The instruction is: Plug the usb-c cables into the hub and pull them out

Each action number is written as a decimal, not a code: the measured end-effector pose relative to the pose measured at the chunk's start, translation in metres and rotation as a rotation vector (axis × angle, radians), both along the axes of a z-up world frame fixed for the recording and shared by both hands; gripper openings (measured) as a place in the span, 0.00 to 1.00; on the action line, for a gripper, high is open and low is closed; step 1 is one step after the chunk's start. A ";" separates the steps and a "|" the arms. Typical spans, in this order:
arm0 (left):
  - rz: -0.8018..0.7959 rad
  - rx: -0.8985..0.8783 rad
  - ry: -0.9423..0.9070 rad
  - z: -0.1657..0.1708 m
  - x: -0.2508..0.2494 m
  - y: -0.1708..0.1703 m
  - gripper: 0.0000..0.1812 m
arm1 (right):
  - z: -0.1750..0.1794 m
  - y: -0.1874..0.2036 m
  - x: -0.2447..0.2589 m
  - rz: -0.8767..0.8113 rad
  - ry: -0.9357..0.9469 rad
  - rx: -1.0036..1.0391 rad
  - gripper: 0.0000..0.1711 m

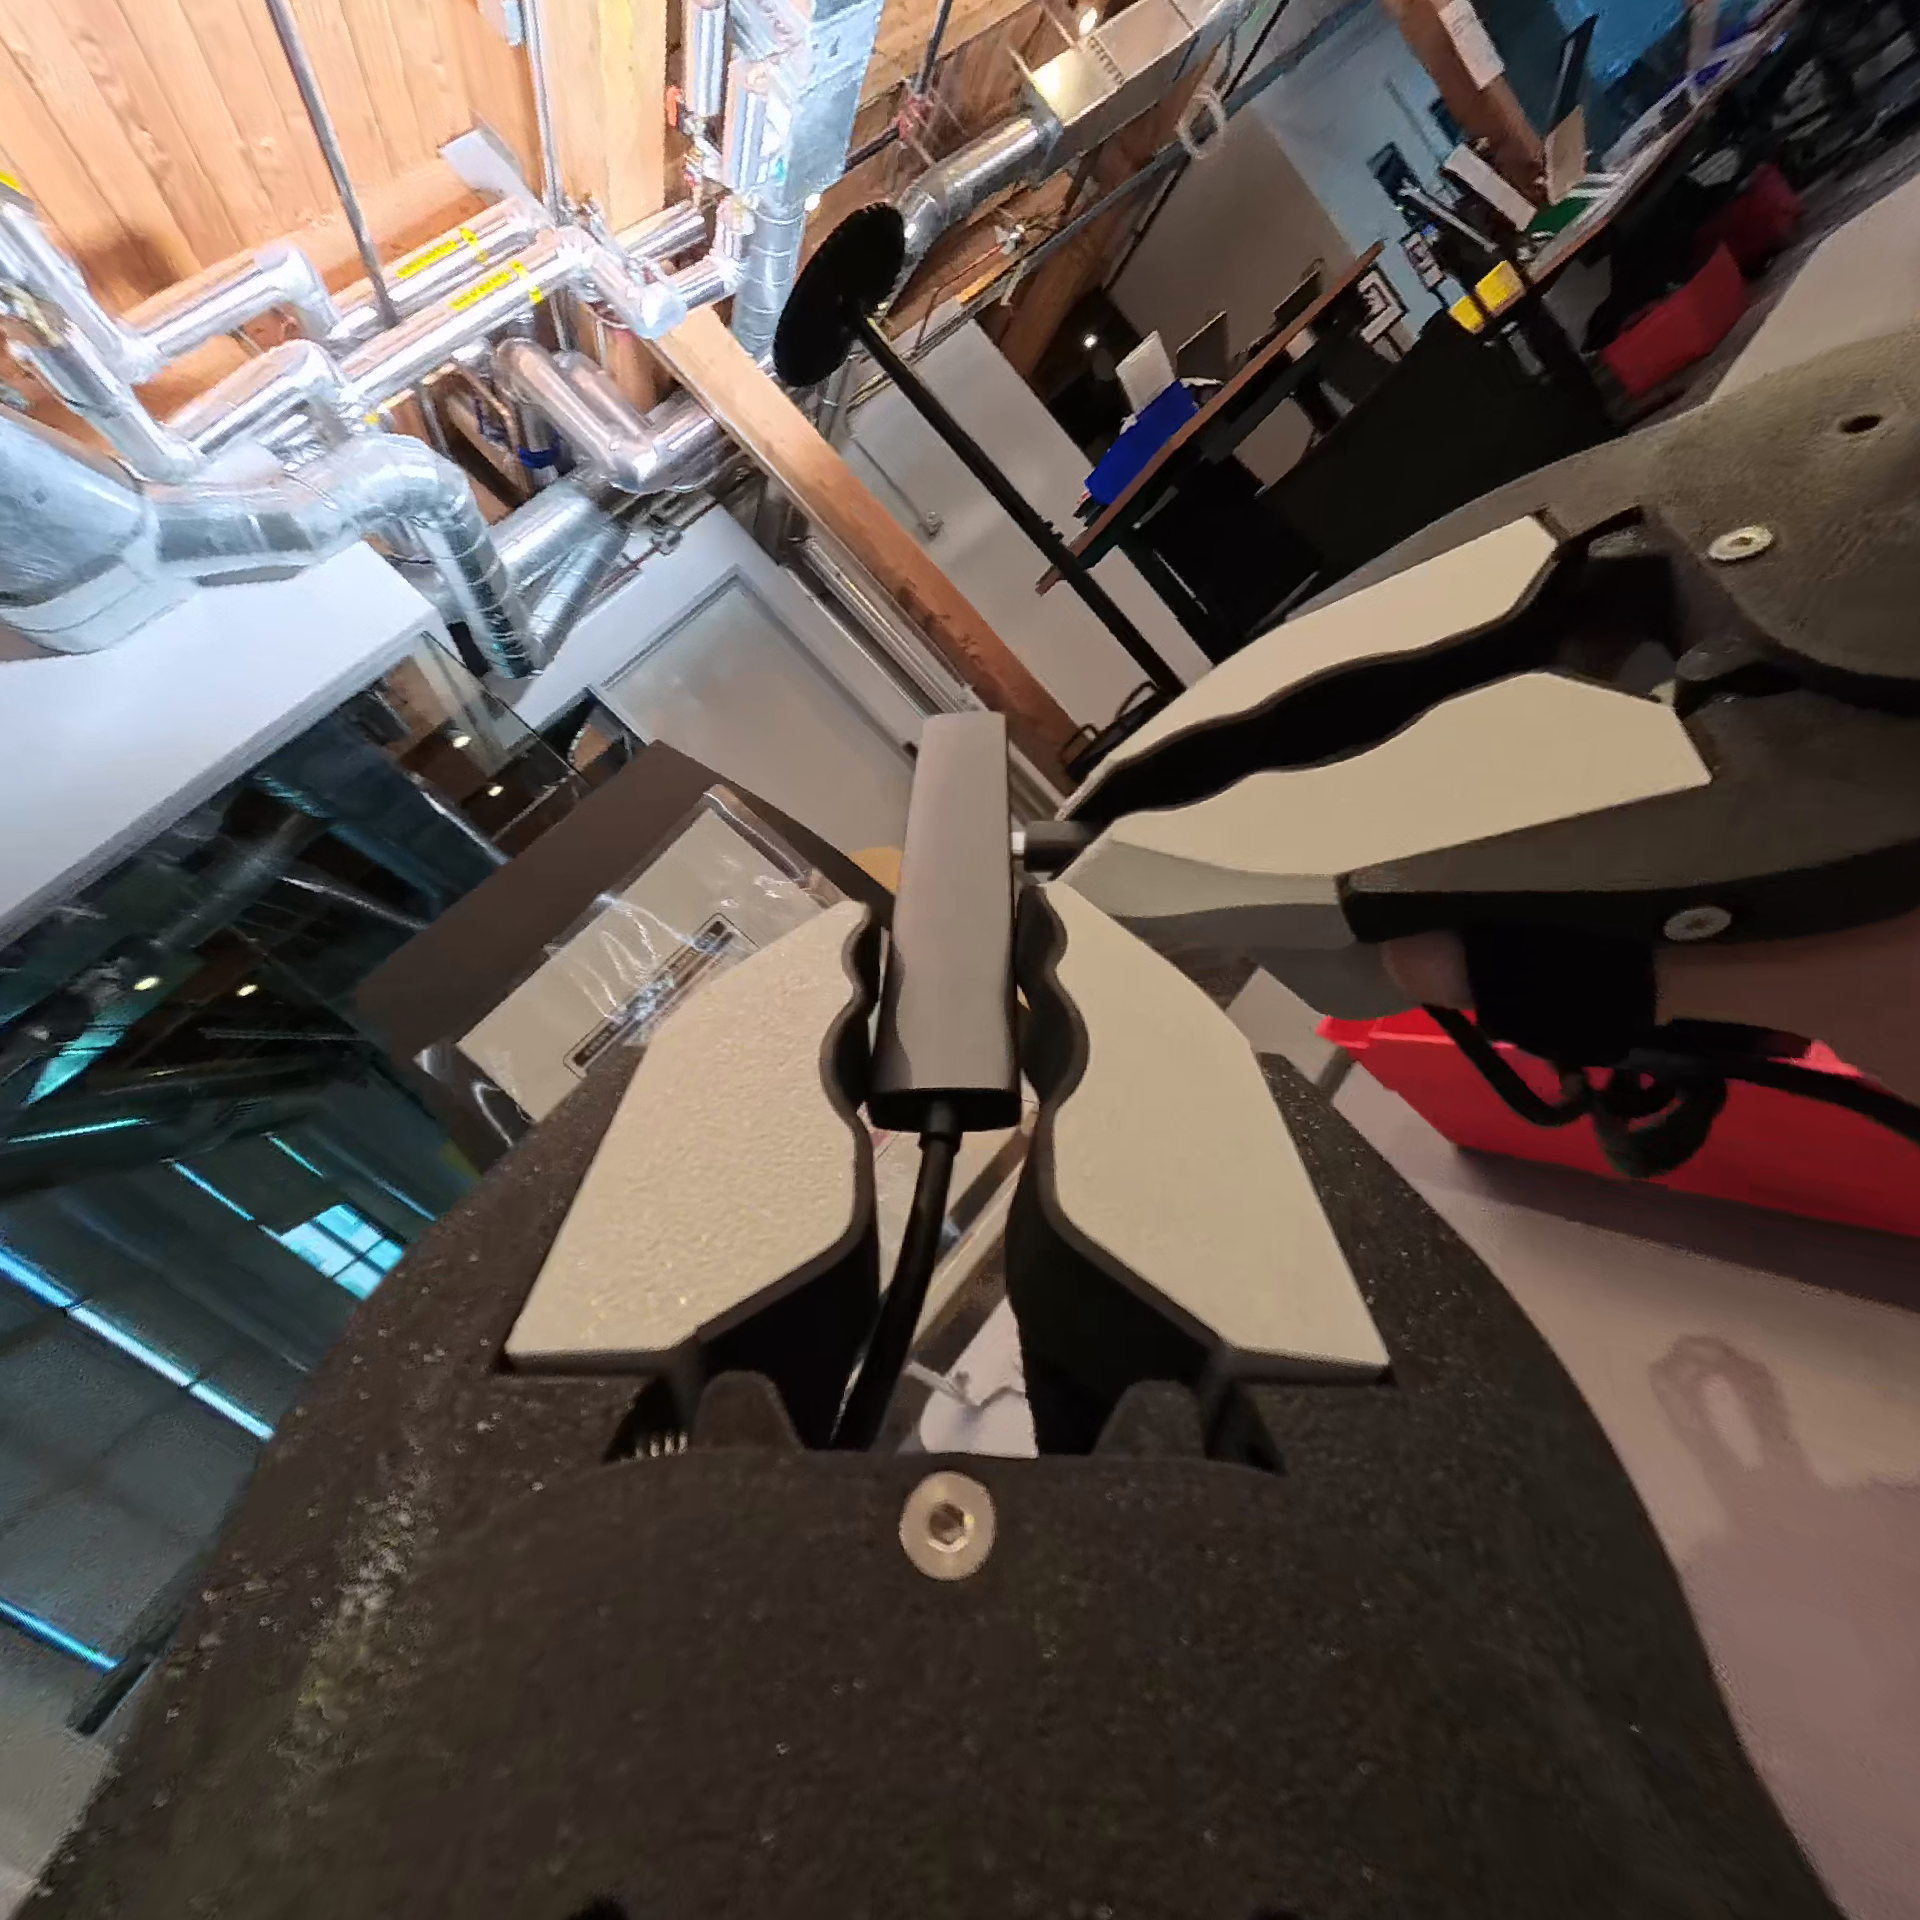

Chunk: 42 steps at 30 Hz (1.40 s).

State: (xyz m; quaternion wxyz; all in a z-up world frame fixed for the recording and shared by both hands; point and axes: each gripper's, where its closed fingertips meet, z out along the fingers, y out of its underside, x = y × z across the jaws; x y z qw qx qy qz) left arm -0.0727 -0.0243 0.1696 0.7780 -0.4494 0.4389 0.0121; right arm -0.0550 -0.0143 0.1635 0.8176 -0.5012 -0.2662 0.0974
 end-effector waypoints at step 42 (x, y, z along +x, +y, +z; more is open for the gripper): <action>-0.205 -0.202 -0.124 0.031 -0.051 -0.019 0.12 | -0.042 -0.059 0.185 0.330 -0.381 -0.363 0.06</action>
